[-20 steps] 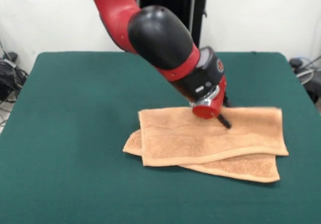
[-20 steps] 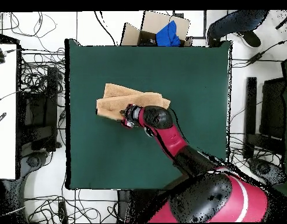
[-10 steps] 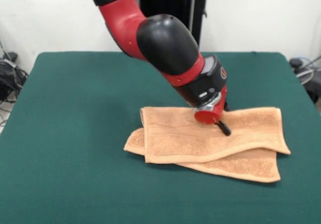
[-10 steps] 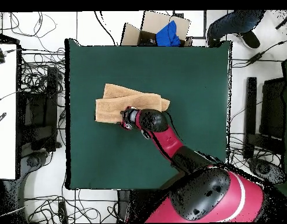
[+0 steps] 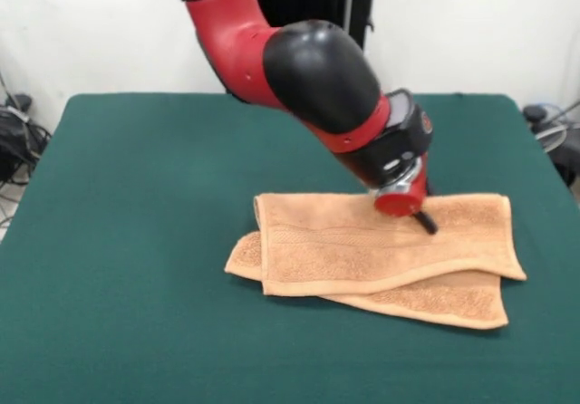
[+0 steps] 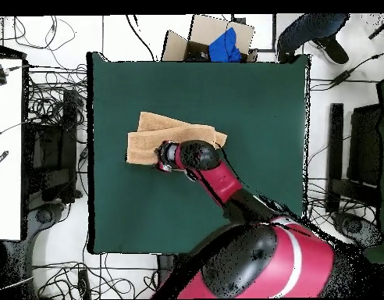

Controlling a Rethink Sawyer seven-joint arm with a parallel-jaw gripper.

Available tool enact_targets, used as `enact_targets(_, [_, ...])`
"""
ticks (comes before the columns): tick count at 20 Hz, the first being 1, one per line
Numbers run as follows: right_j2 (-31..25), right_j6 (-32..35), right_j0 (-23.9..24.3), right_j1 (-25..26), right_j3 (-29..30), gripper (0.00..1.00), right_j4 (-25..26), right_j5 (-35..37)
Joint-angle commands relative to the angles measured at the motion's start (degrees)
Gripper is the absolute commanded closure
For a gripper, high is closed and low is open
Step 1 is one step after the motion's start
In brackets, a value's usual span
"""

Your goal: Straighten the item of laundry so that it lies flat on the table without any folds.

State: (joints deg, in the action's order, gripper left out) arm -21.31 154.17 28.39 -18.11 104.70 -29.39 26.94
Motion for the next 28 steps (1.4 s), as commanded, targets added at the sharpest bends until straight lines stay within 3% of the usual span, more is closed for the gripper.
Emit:
enact_targets(1, [7.5,12.5,-6.5,-4.6,-10.4,0.0,1.9,18.4])
enact_targets(7, [10.6,21.8,-8.2,-10.4,-19.0,0.0,4.7,40.8])
enact_targets(13, [13.3,26.5,-10.5,-10.0,-27.6,0.0,5.2,49.6])
enact_targets(16, [16.1,27.3,-12.3,-7.5,-34.1,0.0,8.0,51.5])
enact_targets(21, [20.8,22.0,-14.0,1.4,-45.5,0.0,14.9,45.9])
enact_targets(28, [20.5,14.9,-13.4,10.3,-59.1,0.0,19.2,47.5])
